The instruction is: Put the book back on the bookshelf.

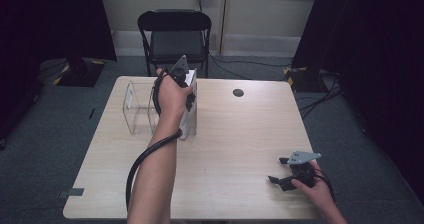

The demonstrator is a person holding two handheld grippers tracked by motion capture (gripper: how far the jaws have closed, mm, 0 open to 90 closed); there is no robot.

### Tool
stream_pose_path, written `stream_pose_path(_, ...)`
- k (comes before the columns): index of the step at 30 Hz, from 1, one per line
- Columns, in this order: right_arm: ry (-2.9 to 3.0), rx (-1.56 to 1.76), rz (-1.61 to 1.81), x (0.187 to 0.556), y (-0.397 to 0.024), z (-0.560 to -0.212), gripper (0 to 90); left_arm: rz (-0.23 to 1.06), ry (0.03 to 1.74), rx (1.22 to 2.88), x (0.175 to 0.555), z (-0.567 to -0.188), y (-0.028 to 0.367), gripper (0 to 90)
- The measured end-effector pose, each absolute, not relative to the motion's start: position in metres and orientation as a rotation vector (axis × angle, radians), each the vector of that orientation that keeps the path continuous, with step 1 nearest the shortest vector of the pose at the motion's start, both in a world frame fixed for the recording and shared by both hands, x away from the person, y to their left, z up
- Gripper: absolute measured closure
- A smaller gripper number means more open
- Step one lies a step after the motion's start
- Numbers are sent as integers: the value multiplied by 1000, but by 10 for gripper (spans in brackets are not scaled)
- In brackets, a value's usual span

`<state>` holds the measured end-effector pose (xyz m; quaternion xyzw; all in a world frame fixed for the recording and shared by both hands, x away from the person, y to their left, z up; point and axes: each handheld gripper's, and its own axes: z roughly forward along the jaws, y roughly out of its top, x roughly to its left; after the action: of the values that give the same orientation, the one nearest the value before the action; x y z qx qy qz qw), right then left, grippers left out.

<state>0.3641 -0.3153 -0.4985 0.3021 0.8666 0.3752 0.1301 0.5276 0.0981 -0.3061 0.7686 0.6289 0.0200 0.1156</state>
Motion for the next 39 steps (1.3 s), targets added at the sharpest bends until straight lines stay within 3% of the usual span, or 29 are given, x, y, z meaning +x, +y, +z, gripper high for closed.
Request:
stream_pose_path(21,2519,876,1091,364,-315,-498,125,87,1765,2309,516,-301,101,249)
stream_pose_path(39,2518,876,1091,364,-315,-498,125,92,1653,2362,504,-298,103,220)
